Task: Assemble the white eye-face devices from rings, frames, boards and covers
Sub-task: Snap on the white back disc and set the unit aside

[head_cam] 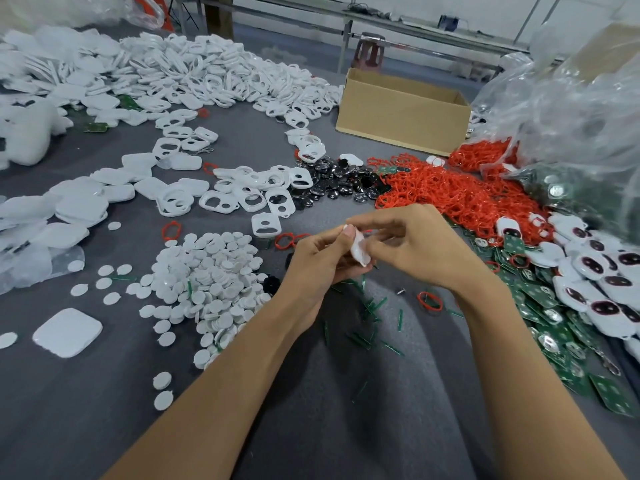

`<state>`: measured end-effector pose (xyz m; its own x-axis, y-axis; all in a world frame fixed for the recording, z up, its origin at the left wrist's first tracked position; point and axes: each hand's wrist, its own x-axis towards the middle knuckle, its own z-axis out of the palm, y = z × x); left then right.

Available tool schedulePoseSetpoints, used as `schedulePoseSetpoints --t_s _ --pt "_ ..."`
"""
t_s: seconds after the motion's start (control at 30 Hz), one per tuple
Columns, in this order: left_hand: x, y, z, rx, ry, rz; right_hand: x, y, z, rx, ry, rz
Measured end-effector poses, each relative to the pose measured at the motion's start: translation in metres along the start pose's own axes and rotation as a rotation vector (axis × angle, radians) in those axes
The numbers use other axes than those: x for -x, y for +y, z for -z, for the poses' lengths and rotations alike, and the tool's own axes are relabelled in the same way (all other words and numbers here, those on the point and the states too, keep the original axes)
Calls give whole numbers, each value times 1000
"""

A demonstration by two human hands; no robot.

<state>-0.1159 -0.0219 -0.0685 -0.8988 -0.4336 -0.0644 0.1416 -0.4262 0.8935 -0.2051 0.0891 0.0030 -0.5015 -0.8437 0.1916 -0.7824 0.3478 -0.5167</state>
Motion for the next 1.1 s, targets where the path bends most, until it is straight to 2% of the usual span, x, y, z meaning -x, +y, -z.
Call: schedulePoseSetpoints --t_s 0.1,0.23,0.37,0.5,0.63,0.77,0.83,0.93,1.1 --pt "-1 3 0 57 -16 37 0 0 0 -59 -35 -57" --pt "-1 9 0 215 1 77 -4 1 -6 -76 85 -66" --pt "-1 8 0 107 14 20 -3 6 -9 -253 16 -97" --pt "0 4 3 -48 68 -140 -5 8 -12 -503 112 -181" --pt "2 3 4 -187 102 -260 -5 7 -9 -437 131 -141" --pt "2 6 6 -132 41 -245 0 2 -3 -481 -42 -18" --pt "2 7 5 -79 34 -215 1 0 -3 -468 -71 9" --pt "2 8 3 -55 35 -190 -2 4 -5 -426 -34 -34" --pt "5 10 3 -8 -66 -222 -2 8 -2 -406 84 -9"
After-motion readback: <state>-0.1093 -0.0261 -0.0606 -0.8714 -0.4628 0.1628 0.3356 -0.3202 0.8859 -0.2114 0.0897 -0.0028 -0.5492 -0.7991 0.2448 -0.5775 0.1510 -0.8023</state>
